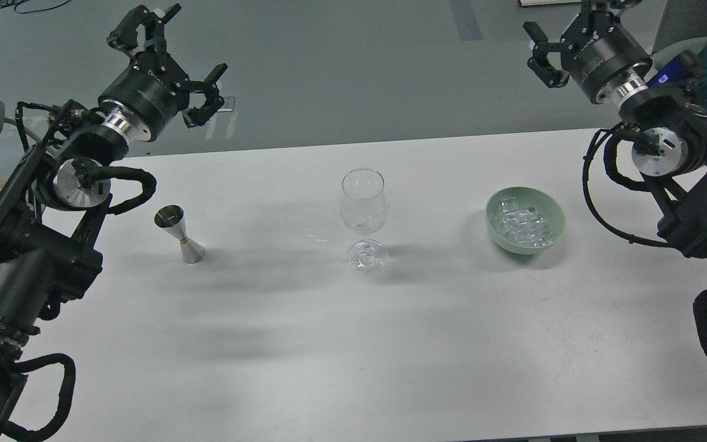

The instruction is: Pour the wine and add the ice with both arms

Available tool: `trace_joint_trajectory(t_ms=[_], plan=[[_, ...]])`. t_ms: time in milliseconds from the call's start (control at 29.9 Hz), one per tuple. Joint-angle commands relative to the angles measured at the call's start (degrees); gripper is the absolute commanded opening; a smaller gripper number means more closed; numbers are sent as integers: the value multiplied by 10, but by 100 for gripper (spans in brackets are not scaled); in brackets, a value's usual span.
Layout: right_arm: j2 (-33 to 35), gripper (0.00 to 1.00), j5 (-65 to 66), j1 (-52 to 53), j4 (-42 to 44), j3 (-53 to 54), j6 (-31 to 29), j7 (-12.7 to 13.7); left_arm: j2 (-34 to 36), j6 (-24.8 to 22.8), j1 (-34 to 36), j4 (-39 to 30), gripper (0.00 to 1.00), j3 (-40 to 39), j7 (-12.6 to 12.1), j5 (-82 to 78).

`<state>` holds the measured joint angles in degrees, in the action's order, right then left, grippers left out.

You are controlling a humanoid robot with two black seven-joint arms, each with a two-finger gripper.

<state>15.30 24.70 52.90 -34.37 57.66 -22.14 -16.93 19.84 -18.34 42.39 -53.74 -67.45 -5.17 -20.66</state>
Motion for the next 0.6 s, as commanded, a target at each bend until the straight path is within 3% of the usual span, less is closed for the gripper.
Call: trace_joint_trajectory(t_ms=[0,134,334,568], plan=[[-2,100,0,-4,3,12,0,-10,-2,-5,0,0,98,-11,9,16],[4,100,1,-24,-3,10,-1,-9,0,-67,-2,3,98,-40,9,50],[6,100,0,-39,-3,10,-1,-8,5,-84,-4,11,98,-32,-5,46],[18,100,0,-32,-4,14,-2,23,3,-97,3,48,98,-36,3,48]])
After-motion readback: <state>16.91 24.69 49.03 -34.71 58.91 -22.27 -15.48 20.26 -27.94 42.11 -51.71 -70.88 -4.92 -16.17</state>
